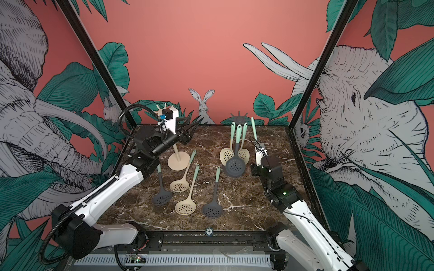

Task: Hang the skimmer on the kitchen utensil rack
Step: Hang the skimmer on the rack.

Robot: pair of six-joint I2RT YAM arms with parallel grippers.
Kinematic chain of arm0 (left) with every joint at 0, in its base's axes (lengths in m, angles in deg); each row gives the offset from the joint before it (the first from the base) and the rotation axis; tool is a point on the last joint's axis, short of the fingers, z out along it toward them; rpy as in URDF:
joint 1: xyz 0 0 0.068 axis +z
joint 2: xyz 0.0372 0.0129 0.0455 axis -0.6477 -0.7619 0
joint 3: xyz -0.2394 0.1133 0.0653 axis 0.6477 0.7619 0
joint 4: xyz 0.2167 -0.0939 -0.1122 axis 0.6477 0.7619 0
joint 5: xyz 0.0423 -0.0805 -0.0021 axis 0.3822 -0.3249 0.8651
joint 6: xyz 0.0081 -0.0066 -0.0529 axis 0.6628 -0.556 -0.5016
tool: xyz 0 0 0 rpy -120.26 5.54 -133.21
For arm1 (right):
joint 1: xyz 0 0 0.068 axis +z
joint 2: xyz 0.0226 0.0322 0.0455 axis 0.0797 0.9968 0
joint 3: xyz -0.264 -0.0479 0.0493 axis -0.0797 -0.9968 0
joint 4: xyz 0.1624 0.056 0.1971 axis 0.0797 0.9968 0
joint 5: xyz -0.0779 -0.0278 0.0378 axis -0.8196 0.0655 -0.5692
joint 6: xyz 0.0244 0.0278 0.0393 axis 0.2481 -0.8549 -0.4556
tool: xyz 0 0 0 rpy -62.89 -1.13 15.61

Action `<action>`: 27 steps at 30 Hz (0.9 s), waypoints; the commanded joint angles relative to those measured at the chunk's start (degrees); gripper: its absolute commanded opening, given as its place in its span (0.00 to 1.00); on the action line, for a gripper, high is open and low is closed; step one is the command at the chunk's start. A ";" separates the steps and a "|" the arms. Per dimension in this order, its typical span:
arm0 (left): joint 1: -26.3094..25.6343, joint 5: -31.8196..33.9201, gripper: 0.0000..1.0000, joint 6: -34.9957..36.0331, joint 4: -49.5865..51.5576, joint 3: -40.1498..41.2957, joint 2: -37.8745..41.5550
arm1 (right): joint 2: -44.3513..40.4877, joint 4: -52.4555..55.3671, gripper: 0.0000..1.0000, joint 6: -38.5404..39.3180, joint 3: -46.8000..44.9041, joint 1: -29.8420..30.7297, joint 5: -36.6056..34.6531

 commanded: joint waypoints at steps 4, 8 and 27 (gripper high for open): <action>0.30 -0.91 0.55 -0.61 -2.37 -0.28 0.41 | 0.10 -2.58 0.00 1.10 0.56 -0.15 -1.72; 0.38 -1.09 0.55 -0.79 -2.42 -0.53 0.13 | -0.21 -2.90 0.00 1.64 0.71 -0.22 -2.20; 0.33 -1.38 0.54 -0.98 -2.42 -1.61 -0.97 | -0.65 -3.66 0.00 4.45 0.14 -0.11 -4.96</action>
